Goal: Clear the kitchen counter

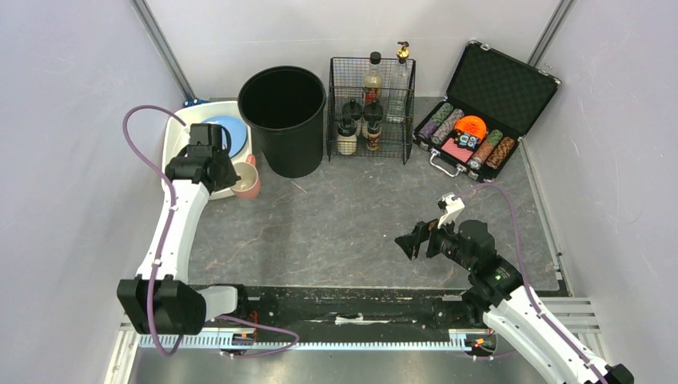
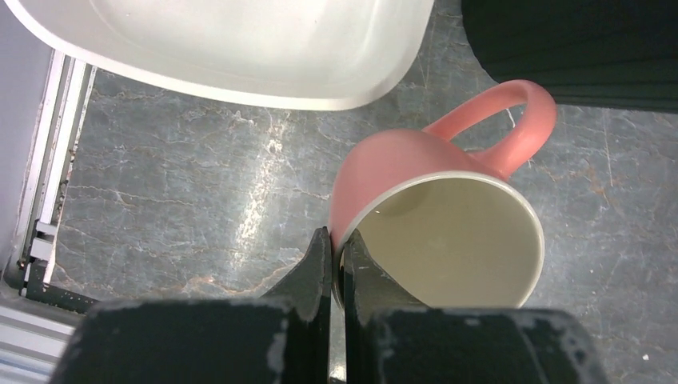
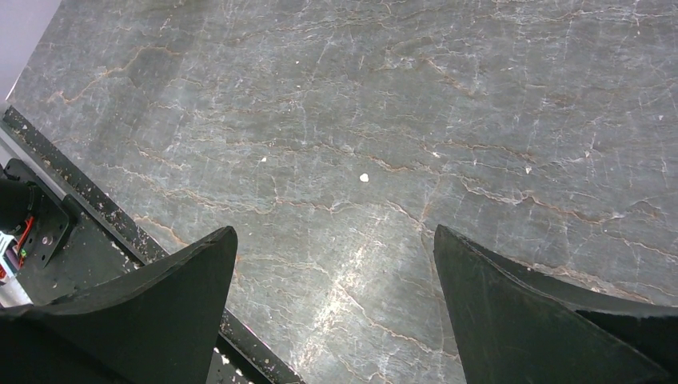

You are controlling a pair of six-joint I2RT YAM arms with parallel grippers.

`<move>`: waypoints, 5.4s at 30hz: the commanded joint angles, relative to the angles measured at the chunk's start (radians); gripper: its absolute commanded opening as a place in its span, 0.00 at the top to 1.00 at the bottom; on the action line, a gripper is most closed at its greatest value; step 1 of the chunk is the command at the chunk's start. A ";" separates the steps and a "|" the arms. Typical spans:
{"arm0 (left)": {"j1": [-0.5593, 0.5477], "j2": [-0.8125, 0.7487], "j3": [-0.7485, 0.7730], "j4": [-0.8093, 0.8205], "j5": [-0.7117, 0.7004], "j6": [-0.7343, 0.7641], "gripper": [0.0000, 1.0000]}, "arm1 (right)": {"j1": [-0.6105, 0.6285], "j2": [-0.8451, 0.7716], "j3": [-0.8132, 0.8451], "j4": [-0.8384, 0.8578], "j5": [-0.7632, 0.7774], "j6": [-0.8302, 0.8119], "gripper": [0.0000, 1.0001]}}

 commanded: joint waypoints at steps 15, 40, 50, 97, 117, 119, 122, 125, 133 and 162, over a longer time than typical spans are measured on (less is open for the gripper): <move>0.237 0.151 0.076 0.272 0.113 -0.170 0.98 | 0.000 0.001 0.017 0.014 0.007 -0.042 0.04; 0.238 0.144 -0.073 0.286 -0.241 -0.835 0.98 | -0.002 0.101 -0.049 0.125 -0.039 -0.019 0.04; 0.229 0.143 -0.072 0.177 -0.295 -1.070 0.98 | 0.000 0.160 -0.042 0.160 -0.048 -0.020 0.04; 0.254 0.055 -0.239 0.651 -0.051 -0.846 0.16 | 0.000 0.214 -0.028 0.218 -0.053 -0.012 0.04; 0.302 0.230 -0.090 0.624 -0.063 -0.865 0.21 | 0.000 0.146 -0.078 0.232 -0.097 -0.003 0.03; 0.306 0.252 -0.065 0.592 -0.084 -0.888 0.21 | -0.001 0.145 -0.084 0.235 -0.097 -0.005 0.03; 0.311 0.295 -0.007 0.475 -0.139 -0.956 0.22 | 0.000 0.148 -0.090 0.246 -0.111 -0.001 0.03; 0.313 0.363 0.080 0.331 -0.177 -1.009 0.23 | -0.001 0.153 -0.096 0.257 -0.117 0.001 0.03; 0.323 0.454 0.147 0.270 -0.166 -1.069 0.19 | -0.001 0.176 -0.110 0.280 -0.125 0.003 0.03; 0.363 0.748 0.479 0.001 -0.110 -1.104 0.15 | 0.000 0.250 -0.145 0.356 -0.142 0.014 0.03</move>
